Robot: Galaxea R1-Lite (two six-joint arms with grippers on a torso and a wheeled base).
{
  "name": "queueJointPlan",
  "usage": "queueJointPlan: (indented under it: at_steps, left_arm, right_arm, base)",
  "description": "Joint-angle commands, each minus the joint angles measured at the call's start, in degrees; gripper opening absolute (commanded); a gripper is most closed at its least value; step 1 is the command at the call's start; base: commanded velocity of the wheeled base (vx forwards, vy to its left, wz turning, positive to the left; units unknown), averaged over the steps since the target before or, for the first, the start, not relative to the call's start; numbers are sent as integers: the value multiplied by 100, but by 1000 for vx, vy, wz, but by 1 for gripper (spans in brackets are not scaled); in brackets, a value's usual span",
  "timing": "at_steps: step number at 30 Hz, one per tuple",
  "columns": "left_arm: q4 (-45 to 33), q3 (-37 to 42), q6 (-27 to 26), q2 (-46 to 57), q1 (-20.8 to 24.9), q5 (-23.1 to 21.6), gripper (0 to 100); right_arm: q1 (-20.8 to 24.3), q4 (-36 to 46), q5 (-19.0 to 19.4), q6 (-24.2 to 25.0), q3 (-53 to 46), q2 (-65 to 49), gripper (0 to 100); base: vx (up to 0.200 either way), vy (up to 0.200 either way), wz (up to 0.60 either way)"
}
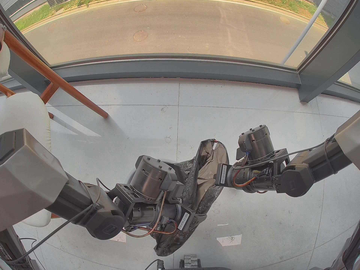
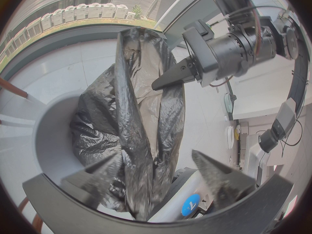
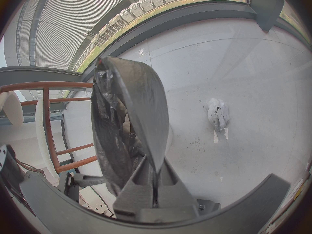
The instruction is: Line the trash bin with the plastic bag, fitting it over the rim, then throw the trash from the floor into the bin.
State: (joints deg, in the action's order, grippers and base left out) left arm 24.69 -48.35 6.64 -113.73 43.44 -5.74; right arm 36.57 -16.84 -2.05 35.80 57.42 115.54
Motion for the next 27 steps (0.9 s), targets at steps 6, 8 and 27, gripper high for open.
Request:
queueJointPlan:
  at_steps: [6, 8, 27]
  left_arm:
    - [-8, -474, 382, -326, -2, 196, 100]
    - [-16, -614, 505, -457, -2, 293, 100]
    - [-43, -465, 549, -290, -327, 293, 0]
  right_arm:
    - [-1, -48, -6, 6, -90, -32, 0]
    - [-1, -48, -6, 14, -99, -14, 0]
    - [-282, -83, 3, -65, -213, -111, 0]
  base:
    - [0, 0, 0]
    - [0, 0, 0]
    - [0, 0, 0]
